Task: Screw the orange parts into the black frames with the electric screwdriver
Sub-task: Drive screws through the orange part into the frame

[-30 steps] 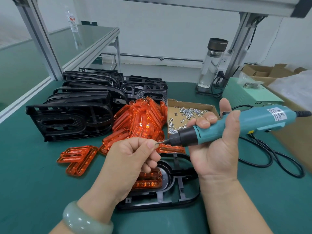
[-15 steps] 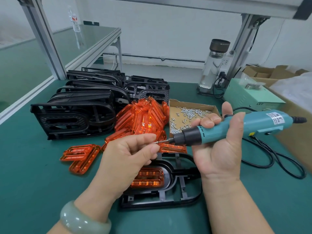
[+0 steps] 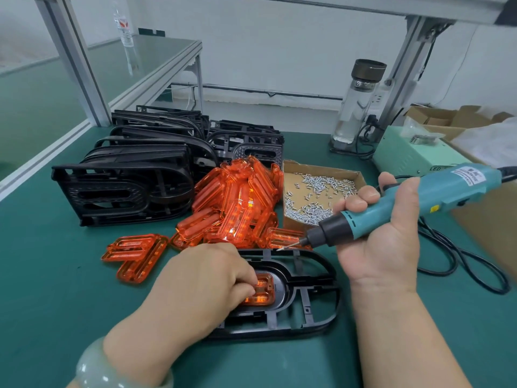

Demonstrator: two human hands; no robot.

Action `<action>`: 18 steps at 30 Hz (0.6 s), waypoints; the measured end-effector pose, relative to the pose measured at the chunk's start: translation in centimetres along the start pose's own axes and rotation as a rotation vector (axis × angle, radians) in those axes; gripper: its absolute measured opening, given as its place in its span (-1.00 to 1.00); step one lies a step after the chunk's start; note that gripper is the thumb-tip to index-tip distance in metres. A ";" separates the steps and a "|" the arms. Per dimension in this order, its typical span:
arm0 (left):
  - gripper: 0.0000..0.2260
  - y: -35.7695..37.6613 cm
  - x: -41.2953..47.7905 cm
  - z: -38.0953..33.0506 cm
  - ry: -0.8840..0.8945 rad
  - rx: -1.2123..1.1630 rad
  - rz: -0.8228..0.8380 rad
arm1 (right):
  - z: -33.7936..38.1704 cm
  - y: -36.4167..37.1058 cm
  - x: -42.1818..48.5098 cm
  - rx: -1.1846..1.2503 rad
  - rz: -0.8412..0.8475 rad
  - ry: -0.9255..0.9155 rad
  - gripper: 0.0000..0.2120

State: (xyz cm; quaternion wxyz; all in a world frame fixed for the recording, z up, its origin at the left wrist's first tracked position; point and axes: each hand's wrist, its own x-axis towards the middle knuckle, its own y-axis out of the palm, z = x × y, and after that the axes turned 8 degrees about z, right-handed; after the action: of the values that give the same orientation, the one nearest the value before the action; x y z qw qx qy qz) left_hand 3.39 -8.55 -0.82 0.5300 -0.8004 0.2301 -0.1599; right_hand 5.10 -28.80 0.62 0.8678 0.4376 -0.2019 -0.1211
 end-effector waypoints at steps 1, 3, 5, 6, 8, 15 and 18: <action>-0.82 0.1 0.0 -0.1 -0.009 0.054 0.012 | 0.1 0.0 0.0 -0.018 -0.002 -0.001 -0.76; -0.78 0.4 0.2 -0.3 -0.003 0.138 0.035 | 0.2 0.0 -0.1 -0.042 -0.005 -0.003 -0.78; -0.77 0.6 0.2 -0.4 0.010 0.161 0.069 | 0.3 -0.1 0.0 -0.060 -0.002 -0.006 -0.79; -0.77 0.6 0.1 -0.3 0.016 0.148 0.085 | 0.4 -0.1 0.0 -0.070 0.002 -0.010 -0.79; -0.78 0.6 -0.2 -0.3 0.041 0.109 0.104 | 0.6 -0.2 0.0 -0.081 0.015 -0.021 -0.80; -0.79 0.9 0.6 -0.9 0.039 0.090 0.093 | 0.7 -0.1 0.0 -0.087 0.044 0.000 -0.79; -0.78 1.2 1.3 -1.0 0.032 0.070 0.074 | 0.9 0.5 0.3 -0.121 0.077 0.003 -0.77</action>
State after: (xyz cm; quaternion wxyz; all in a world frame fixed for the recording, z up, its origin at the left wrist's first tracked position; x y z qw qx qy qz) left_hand 3.79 -10.43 -1.55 0.5596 -0.7695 0.2622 -0.1609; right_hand 5.00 -29.26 1.54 0.8969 0.3765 -0.2096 -0.0989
